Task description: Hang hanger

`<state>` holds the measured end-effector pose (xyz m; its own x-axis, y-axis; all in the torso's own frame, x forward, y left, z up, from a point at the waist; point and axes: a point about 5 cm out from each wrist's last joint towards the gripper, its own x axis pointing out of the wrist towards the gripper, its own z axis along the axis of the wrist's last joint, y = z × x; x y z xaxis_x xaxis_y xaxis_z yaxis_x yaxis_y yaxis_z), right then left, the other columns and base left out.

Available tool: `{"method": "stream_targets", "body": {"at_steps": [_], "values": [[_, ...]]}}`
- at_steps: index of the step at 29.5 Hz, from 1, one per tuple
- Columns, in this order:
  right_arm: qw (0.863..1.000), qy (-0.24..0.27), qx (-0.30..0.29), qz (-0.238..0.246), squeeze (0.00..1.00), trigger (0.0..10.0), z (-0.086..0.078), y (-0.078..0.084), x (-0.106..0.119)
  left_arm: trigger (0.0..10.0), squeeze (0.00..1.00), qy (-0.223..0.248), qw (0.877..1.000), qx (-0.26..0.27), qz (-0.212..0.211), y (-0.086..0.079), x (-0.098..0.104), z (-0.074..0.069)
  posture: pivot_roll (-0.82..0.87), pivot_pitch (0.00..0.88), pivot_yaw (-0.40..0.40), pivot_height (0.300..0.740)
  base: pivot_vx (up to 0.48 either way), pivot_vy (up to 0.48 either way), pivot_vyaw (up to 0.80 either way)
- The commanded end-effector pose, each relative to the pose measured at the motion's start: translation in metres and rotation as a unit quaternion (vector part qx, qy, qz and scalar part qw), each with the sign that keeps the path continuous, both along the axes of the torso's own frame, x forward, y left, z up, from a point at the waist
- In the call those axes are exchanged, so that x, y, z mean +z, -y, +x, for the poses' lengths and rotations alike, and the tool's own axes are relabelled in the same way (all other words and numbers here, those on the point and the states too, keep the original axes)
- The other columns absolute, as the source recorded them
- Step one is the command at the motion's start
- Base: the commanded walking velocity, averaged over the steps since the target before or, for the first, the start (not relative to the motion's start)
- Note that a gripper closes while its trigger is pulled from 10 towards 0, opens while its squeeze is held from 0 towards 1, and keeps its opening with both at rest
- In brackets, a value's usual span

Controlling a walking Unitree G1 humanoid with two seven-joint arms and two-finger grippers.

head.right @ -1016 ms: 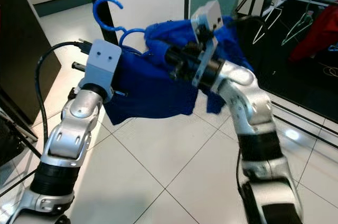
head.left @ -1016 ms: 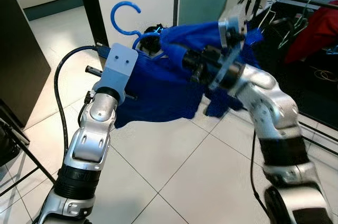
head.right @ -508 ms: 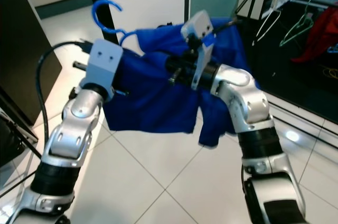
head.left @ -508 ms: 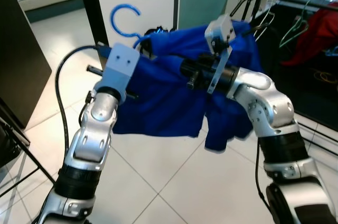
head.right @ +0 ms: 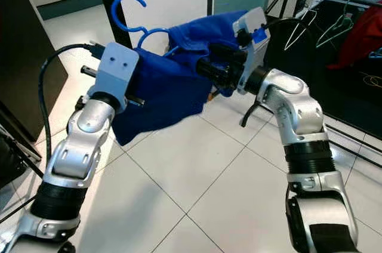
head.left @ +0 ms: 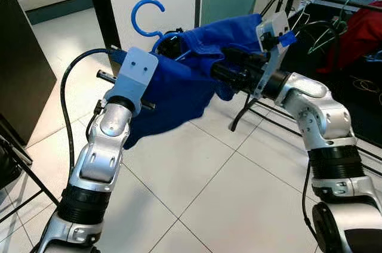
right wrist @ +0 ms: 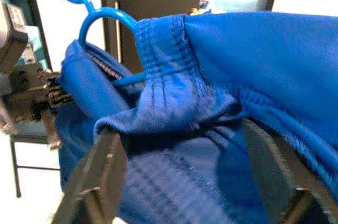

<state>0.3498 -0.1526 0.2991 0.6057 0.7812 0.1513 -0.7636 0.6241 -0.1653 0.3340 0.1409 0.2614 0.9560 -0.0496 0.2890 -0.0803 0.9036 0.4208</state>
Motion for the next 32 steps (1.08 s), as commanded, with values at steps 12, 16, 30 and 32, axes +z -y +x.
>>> {"method": "stream_targets", "body": {"at_steps": [12,16,30,32], "values": [[0.977,-0.026,0.21,0.006,1.0,10.0,-0.052,-0.007,-0.015,10.0,0.0,0.003,0.998,0.055,-0.011,-0.023,0.003,0.004,-0.01,0.084,0.003,0.74,0.0,0.0,0.0],[0.976,-0.046,0.212,-0.012,1.0,10.0,-0.056,-0.005,-0.026,10.0,0.0,0.009,0.997,0.078,-0.022,-0.036,0.007,0.006,-0.01,0.084,0.004,0.74,0.0,0.0,0.0],[0.986,-0.118,0.069,0.092,0.0,10.0,-0.03,0.009,-0.064,10.0,0.0,0.039,0.992,0.039,-0.115,-0.037,0.024,0.01,-0.01,0.077,0.007,0.74,0.0,0.0,0.0],[0.975,-0.134,0.077,0.159,0.0,10.0,-0.03,0.004,-0.069,10.0,0.0,0.034,0.991,0.002,-0.131,-0.027,0.024,0.01,-0.01,0.074,0.008,0.74,0.0,0.0,0.0]]}}
